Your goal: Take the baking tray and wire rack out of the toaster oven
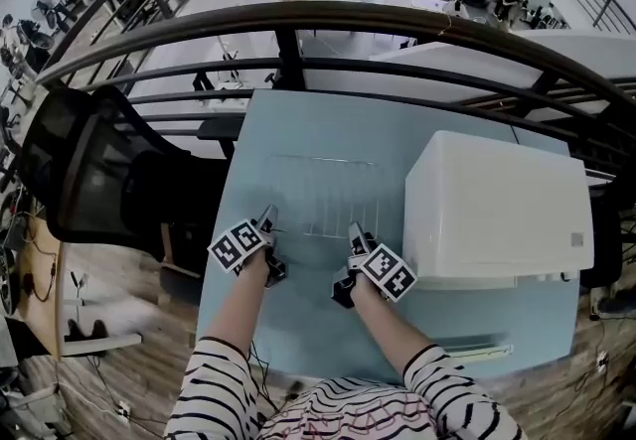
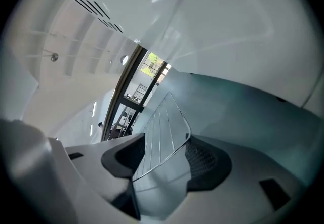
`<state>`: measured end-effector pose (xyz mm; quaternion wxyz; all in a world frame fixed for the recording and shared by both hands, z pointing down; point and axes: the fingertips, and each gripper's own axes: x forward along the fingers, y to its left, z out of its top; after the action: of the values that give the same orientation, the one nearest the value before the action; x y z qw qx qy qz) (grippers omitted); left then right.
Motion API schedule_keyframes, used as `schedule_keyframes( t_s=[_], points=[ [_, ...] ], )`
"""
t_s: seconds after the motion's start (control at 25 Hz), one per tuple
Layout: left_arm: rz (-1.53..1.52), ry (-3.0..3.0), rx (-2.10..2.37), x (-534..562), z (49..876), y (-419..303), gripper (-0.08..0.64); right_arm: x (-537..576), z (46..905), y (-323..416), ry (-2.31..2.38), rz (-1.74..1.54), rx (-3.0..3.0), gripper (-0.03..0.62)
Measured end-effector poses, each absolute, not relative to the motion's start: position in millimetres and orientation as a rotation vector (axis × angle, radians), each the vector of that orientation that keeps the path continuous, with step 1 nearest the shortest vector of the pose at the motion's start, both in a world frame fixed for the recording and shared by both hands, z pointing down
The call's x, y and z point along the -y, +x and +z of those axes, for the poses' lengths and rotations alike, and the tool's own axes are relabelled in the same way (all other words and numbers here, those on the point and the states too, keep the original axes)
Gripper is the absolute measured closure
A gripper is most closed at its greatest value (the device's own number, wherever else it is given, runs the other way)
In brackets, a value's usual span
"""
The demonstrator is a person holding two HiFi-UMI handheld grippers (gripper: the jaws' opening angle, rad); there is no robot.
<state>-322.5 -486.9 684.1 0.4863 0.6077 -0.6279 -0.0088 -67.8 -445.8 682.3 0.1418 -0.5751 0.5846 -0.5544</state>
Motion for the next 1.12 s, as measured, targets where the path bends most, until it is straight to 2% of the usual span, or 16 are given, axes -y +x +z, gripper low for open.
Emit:
schedule_keyframes(
  t_s=[0.12, 0.56, 0.8, 1.12],
  points=[
    [0.065, 1.499, 1.565, 486, 684, -326, 0.222, 441, 685, -62, -1.74, -1.595, -1.737, 0.331],
    [0.043, 1.525, 1.539, 480, 684, -319, 0.222, 422, 694, -67, -1.915, -1.604, -2.203, 0.288],
    [0.008, 1.538, 1.525, 468, 681, -313, 0.222, 407, 695, -58, -1.925, -1.7, -2.241, 0.273],
    [-0.017, 1.566, 1.514, 440, 675, -305, 0.221, 385, 687, -57, -1.892, -1.653, -2.279, 0.275]
  ],
)
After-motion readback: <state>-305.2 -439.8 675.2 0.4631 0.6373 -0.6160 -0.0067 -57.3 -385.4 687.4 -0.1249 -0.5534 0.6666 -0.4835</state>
